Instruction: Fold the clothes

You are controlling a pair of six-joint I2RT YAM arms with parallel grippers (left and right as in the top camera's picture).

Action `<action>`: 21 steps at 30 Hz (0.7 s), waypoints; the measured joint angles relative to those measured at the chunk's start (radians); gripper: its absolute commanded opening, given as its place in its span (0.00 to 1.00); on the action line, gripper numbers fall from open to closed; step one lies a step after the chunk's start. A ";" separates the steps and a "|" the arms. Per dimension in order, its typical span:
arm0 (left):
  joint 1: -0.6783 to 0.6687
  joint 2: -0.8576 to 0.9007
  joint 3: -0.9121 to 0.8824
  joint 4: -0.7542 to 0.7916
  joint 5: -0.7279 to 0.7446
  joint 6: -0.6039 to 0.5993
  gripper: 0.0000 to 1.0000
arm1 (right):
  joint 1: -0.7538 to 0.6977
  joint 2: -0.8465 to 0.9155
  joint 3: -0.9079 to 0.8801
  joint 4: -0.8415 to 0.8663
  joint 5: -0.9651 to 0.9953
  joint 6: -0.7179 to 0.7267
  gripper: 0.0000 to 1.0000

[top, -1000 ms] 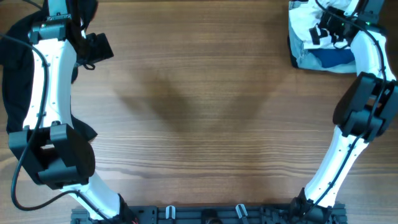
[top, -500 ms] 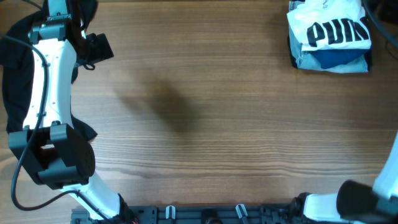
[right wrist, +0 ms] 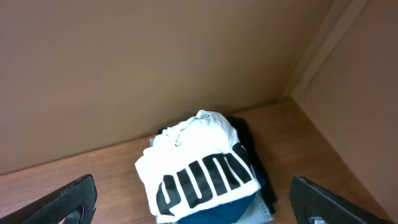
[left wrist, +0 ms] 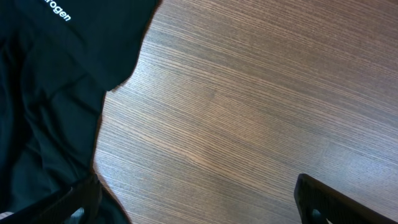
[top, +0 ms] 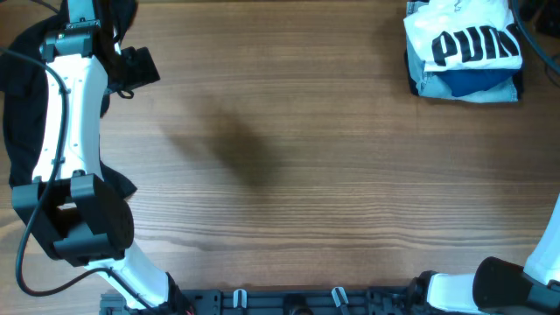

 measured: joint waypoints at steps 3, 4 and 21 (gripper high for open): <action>0.000 0.000 0.000 0.000 0.000 0.000 1.00 | 0.055 -0.042 -0.009 -0.029 0.023 -0.020 1.00; 0.000 0.000 0.000 -0.002 0.000 0.000 1.00 | 0.088 -0.082 -0.026 -0.049 0.032 -0.042 1.00; 0.000 0.003 0.000 -0.002 0.000 0.000 1.00 | 0.220 -1.350 -1.872 0.963 0.086 0.415 1.00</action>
